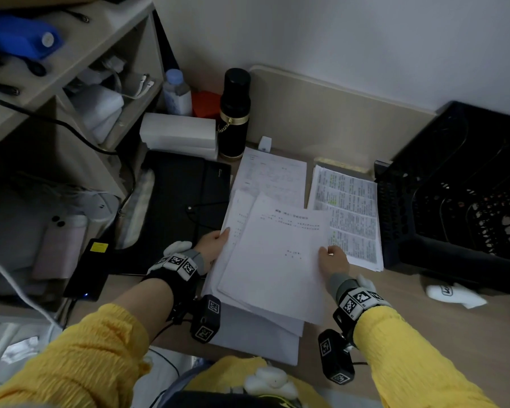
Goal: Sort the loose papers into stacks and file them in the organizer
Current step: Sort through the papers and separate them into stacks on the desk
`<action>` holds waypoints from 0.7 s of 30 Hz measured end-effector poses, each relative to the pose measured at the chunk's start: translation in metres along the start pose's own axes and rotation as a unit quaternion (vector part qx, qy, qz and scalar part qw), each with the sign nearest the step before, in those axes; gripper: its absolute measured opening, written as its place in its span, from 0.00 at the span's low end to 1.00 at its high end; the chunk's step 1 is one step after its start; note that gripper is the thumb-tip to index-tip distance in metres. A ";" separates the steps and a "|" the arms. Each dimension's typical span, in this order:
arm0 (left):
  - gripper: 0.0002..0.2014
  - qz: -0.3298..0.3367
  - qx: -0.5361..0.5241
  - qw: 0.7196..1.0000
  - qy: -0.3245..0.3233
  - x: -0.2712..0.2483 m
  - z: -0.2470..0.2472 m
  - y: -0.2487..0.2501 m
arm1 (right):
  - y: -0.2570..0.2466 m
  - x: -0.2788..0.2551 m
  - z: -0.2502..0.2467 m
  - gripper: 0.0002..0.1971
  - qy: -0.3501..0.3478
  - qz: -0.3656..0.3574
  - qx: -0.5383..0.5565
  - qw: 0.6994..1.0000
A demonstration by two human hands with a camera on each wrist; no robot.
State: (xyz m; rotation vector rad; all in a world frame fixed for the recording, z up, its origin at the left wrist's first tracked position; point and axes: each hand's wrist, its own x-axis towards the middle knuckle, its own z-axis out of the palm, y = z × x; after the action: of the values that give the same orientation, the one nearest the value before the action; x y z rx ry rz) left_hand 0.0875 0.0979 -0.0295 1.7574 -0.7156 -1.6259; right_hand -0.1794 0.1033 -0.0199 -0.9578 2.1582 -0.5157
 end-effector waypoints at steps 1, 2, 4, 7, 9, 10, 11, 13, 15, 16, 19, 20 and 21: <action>0.16 -0.003 -0.001 1.000 -0.006 0.001 -0.001 -0.001 | 0.003 0.001 -0.002 0.12 0.001 -0.001 -0.011 1.000; 0.18 -0.006 -0.001 1.000 -0.009 0.001 -0.002 -0.002 | 0.005 0.002 -0.004 0.11 -0.005 0.004 -0.020 1.000; 0.20 -0.015 -0.004 1.000 -0.010 0.003 -0.003 -0.003 | 0.012 0.005 -0.006 0.12 -0.021 0.018 -0.037 0.999; 0.20 -0.023 -0.020 0.999 -0.031 0.004 -0.005 -0.005 | 0.018 0.009 -0.005 0.13 -0.075 0.039 -0.048 0.995; 0.21 -0.027 -0.021 0.998 -0.053 0.004 -0.005 -0.005 | 0.018 0.007 -0.004 0.16 -0.109 0.048 -0.033 0.992; 0.21 -0.030 -0.017 0.997 -0.062 0.003 -0.005 -0.005 | 0.018 0.006 -0.002 0.16 -0.122 0.050 -0.024 0.991; 0.22 -0.034 -0.013 0.997 -0.068 0.003 -0.005 -0.005 | 0.018 0.004 0.000 0.17 -0.131 0.051 -0.011 0.990; 0.23 -0.040 -0.001 0.996 -0.076 0.003 -0.004 -0.003 | 0.016 0.002 0.003 0.18 -0.138 0.052 0.015 0.989; 0.24 -0.042 0.016 0.996 -0.077 0.004 -0.003 -0.002 | 0.014 0.000 0.006 0.17 -0.145 0.051 0.040 0.987; 0.24 -0.043 0.023 0.996 -0.075 0.005 -0.003 -0.002 | 0.013 0.000 0.007 0.16 -0.149 0.049 0.048 0.986; 0.23 -0.036 0.049 0.995 -0.074 0.007 -0.001 -0.002 | 0.013 0.001 0.008 0.17 -0.141 0.029 0.040 0.989; 0.23 -0.031 0.058 0.995 -0.071 0.008 -0.001 -0.003 | 0.013 0.001 0.007 0.16 -0.130 0.023 0.031 0.991; 0.23 -0.024 0.064 0.996 -0.065 0.009 0.000 -0.005 | 0.011 0.000 0.006 0.16 -0.120 0.020 0.026 0.992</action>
State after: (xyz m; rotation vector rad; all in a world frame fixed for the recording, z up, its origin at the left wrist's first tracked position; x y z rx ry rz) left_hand 0.0878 0.0942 -0.0389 1.7828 -0.8610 -1.7746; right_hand -0.1803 0.1106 -0.0304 -0.8973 1.9362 -0.4122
